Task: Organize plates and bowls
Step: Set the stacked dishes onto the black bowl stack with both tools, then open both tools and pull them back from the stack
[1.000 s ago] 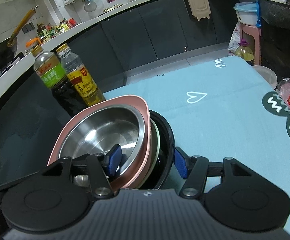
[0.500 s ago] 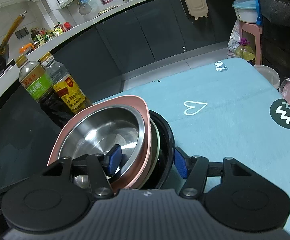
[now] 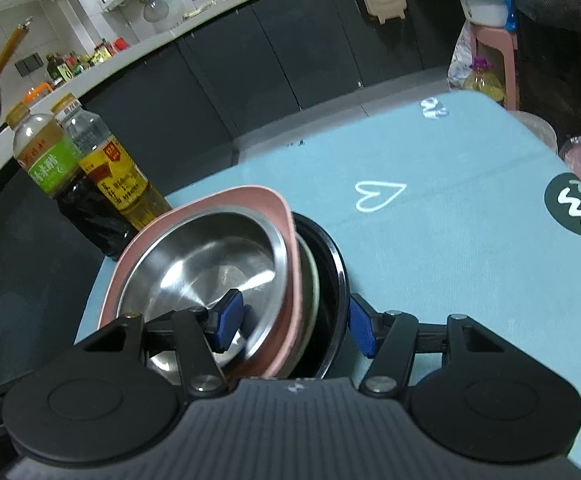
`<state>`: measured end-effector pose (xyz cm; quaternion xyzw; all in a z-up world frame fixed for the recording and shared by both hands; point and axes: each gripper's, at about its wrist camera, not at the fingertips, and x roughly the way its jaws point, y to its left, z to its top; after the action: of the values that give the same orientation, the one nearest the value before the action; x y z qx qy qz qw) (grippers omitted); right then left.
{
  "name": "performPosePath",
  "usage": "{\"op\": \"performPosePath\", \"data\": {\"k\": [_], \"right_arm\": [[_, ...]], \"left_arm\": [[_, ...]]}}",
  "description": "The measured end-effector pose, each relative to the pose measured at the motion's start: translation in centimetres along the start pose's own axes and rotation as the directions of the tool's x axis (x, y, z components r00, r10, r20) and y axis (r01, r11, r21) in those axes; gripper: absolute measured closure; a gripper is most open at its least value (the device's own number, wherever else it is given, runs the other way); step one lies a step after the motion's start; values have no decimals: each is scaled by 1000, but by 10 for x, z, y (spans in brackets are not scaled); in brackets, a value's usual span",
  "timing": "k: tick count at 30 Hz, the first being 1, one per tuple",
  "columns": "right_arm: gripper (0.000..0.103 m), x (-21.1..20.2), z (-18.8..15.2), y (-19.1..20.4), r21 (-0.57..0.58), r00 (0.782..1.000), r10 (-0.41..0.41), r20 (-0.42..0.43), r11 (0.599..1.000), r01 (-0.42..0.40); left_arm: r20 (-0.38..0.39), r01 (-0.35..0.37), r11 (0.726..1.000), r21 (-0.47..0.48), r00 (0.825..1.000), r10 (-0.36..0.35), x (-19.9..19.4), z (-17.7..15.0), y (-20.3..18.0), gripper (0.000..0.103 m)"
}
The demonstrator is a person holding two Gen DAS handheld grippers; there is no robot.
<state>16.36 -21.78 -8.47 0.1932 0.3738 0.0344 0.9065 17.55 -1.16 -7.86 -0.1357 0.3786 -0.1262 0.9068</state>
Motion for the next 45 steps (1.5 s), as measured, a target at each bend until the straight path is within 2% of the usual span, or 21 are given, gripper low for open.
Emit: {"op": "performPosePath", "data": {"k": [11, 15, 26, 38, 45], "right_arm": [[46, -3, 0, 1, -5, 1000, -7, -15, 1000, 7], [46, -6, 0, 2, -9, 1000, -9, -7, 1000, 9], [46, -37, 0, 11, -28, 998, -22, 66, 999, 24], [45, -82, -19, 40, -133, 987, -16, 159, 990, 37], [45, -95, -31, 47, -144, 988, -3, 157, 989, 26]], "left_arm": [[-37, 9, 998, -58, 999, -11, 1, 3, 6, 47], [18, -14, 1000, -27, 1000, 14, -11, 5, 3, 47], [145, -22, 997, 76, 989, 10, -60, 4, -17, 47], [185, -71, 988, 136, 982, 45, -98, -20, -28, 46], [199, -120, 979, 165, 976, 86, -116, -32, -33, 46]]}}
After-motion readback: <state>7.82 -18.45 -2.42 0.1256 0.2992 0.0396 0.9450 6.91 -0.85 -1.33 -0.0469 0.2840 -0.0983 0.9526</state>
